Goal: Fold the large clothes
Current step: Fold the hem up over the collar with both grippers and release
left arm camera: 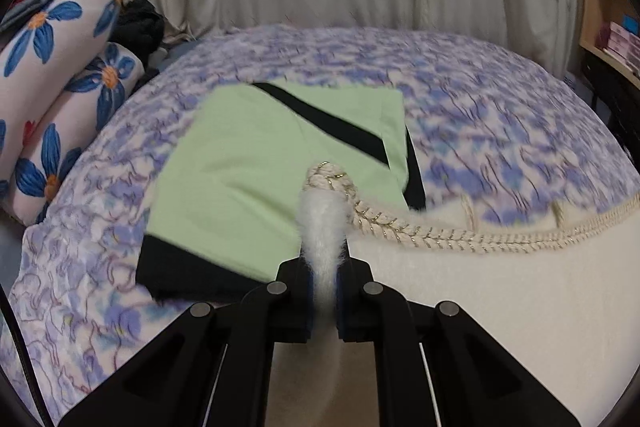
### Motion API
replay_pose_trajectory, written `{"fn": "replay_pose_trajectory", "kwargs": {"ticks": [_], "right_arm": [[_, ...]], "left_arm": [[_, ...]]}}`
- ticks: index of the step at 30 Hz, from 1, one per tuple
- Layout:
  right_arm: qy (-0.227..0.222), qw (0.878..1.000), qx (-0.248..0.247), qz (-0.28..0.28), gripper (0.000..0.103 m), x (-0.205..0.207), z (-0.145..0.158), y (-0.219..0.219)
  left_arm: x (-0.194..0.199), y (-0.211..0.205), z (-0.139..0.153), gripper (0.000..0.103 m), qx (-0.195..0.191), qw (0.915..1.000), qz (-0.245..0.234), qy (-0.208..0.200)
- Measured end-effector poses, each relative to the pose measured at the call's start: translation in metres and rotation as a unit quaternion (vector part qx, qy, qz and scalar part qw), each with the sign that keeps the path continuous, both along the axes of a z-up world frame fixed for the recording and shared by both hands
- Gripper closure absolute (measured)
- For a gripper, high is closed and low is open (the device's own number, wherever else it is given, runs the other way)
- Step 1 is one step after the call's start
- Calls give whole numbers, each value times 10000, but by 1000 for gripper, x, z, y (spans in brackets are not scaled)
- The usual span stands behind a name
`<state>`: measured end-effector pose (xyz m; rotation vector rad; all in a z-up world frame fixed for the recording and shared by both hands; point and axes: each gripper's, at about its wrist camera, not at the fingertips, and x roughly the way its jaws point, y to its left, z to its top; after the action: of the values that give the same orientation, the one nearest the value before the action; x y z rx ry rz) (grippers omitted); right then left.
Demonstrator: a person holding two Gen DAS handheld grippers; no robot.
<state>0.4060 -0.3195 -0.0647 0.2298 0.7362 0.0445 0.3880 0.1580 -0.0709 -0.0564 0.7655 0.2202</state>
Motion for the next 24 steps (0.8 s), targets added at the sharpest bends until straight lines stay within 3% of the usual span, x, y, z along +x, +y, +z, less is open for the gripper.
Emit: {"fn": "replay_pose_trajectory", "kwargs": {"ticks": [2, 6, 11, 14, 15, 16, 17, 21, 24], "right_arm": [[253, 9995, -36, -164, 95, 15, -17, -2], [896, 9952, 2, -399, 95, 33, -65, -7], [1011, 9937, 73, -477, 88, 39, -70, -13], [1112, 9913, -290, -643, 69, 34, -62, -8], [1056, 9909, -449, -699, 63, 29, -55, -3], [948, 9914, -541, -722, 63, 22, -48, 1], [765, 9930, -559, -699, 63, 11, -38, 7], [382, 9990, -232, -85, 61, -22, -14, 46], [415, 9964, -235, 707, 61, -36, -10, 99]], "left_arm": [[10, 1, -9, 97, 13, 9999, 104, 73], [28, 2, -53, 97, 245, 9983, 246, 462], [32, 3, -66, 92, 205, 9982, 293, 490], [26, 2, -59, 75, 358, 9975, 369, 493], [22, 0, -54, 62, 466, 9967, 404, 520], [18, -2, -50, 49, 547, 9961, 441, 539], [13, -3, -46, 45, 573, 9960, 458, 514], [-28, -27, -17, 45, 25, 10000, 93, -22], [-42, -54, -12, 45, -202, 9994, -293, -59]]}}
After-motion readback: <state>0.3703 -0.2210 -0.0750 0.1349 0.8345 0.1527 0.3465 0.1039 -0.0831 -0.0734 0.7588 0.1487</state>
